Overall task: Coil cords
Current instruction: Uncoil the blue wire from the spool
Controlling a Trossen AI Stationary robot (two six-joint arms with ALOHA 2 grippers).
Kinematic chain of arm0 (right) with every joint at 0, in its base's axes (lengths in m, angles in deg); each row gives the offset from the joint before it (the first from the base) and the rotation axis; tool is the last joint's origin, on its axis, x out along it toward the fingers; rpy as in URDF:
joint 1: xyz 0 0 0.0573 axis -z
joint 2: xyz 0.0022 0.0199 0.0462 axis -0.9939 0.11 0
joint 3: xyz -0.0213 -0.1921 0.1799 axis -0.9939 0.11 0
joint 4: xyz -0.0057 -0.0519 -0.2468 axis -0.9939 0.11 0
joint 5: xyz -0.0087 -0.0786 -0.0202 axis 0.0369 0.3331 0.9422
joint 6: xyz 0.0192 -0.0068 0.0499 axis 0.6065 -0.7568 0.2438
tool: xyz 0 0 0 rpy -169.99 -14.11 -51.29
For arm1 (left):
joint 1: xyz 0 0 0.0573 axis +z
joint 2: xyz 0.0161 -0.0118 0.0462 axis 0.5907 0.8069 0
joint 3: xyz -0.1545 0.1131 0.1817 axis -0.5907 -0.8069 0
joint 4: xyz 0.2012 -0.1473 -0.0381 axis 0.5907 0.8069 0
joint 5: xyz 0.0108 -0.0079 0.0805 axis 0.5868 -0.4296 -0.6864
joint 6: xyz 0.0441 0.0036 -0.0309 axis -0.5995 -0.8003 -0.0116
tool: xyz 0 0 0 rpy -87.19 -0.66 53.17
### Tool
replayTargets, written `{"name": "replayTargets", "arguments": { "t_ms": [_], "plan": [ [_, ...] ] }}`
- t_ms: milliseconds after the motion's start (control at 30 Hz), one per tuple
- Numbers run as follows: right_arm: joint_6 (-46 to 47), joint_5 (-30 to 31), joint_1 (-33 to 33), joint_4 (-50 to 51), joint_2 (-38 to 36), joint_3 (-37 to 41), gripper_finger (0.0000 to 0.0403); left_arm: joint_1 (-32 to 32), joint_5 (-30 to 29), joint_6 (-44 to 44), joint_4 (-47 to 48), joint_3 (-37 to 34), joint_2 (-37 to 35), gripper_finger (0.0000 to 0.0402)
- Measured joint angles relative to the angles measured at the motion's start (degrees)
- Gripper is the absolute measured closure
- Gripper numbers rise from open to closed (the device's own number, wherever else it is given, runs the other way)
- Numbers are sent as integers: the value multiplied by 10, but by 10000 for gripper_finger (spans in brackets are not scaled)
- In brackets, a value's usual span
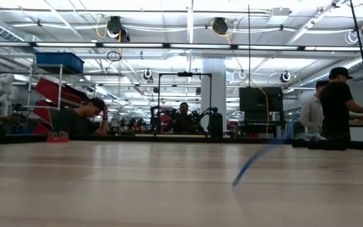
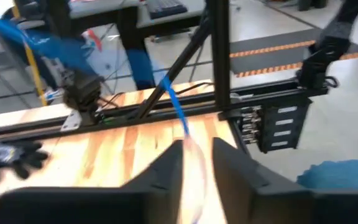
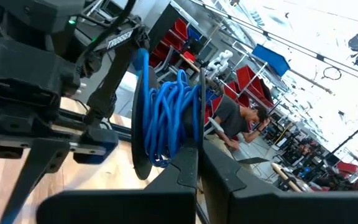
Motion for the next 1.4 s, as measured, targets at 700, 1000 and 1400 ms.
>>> {"name": "replayTargets", "arguments": {
  "t_ms": [700, 1000, 1400],
  "plan": [
    [-18, 0, 0, 3, -1, 0, 403, -99, -243, -80, -12, 0, -43, 105],
    [-13, -1, 0, 2, -1, 0, 403, -98, -316, -106, -47, 0, -44, 105],
    [-15, -3, 0, 3, -1, 0, 403, -79, -266, -105, -78, 0, -44, 105]
  ]
}}
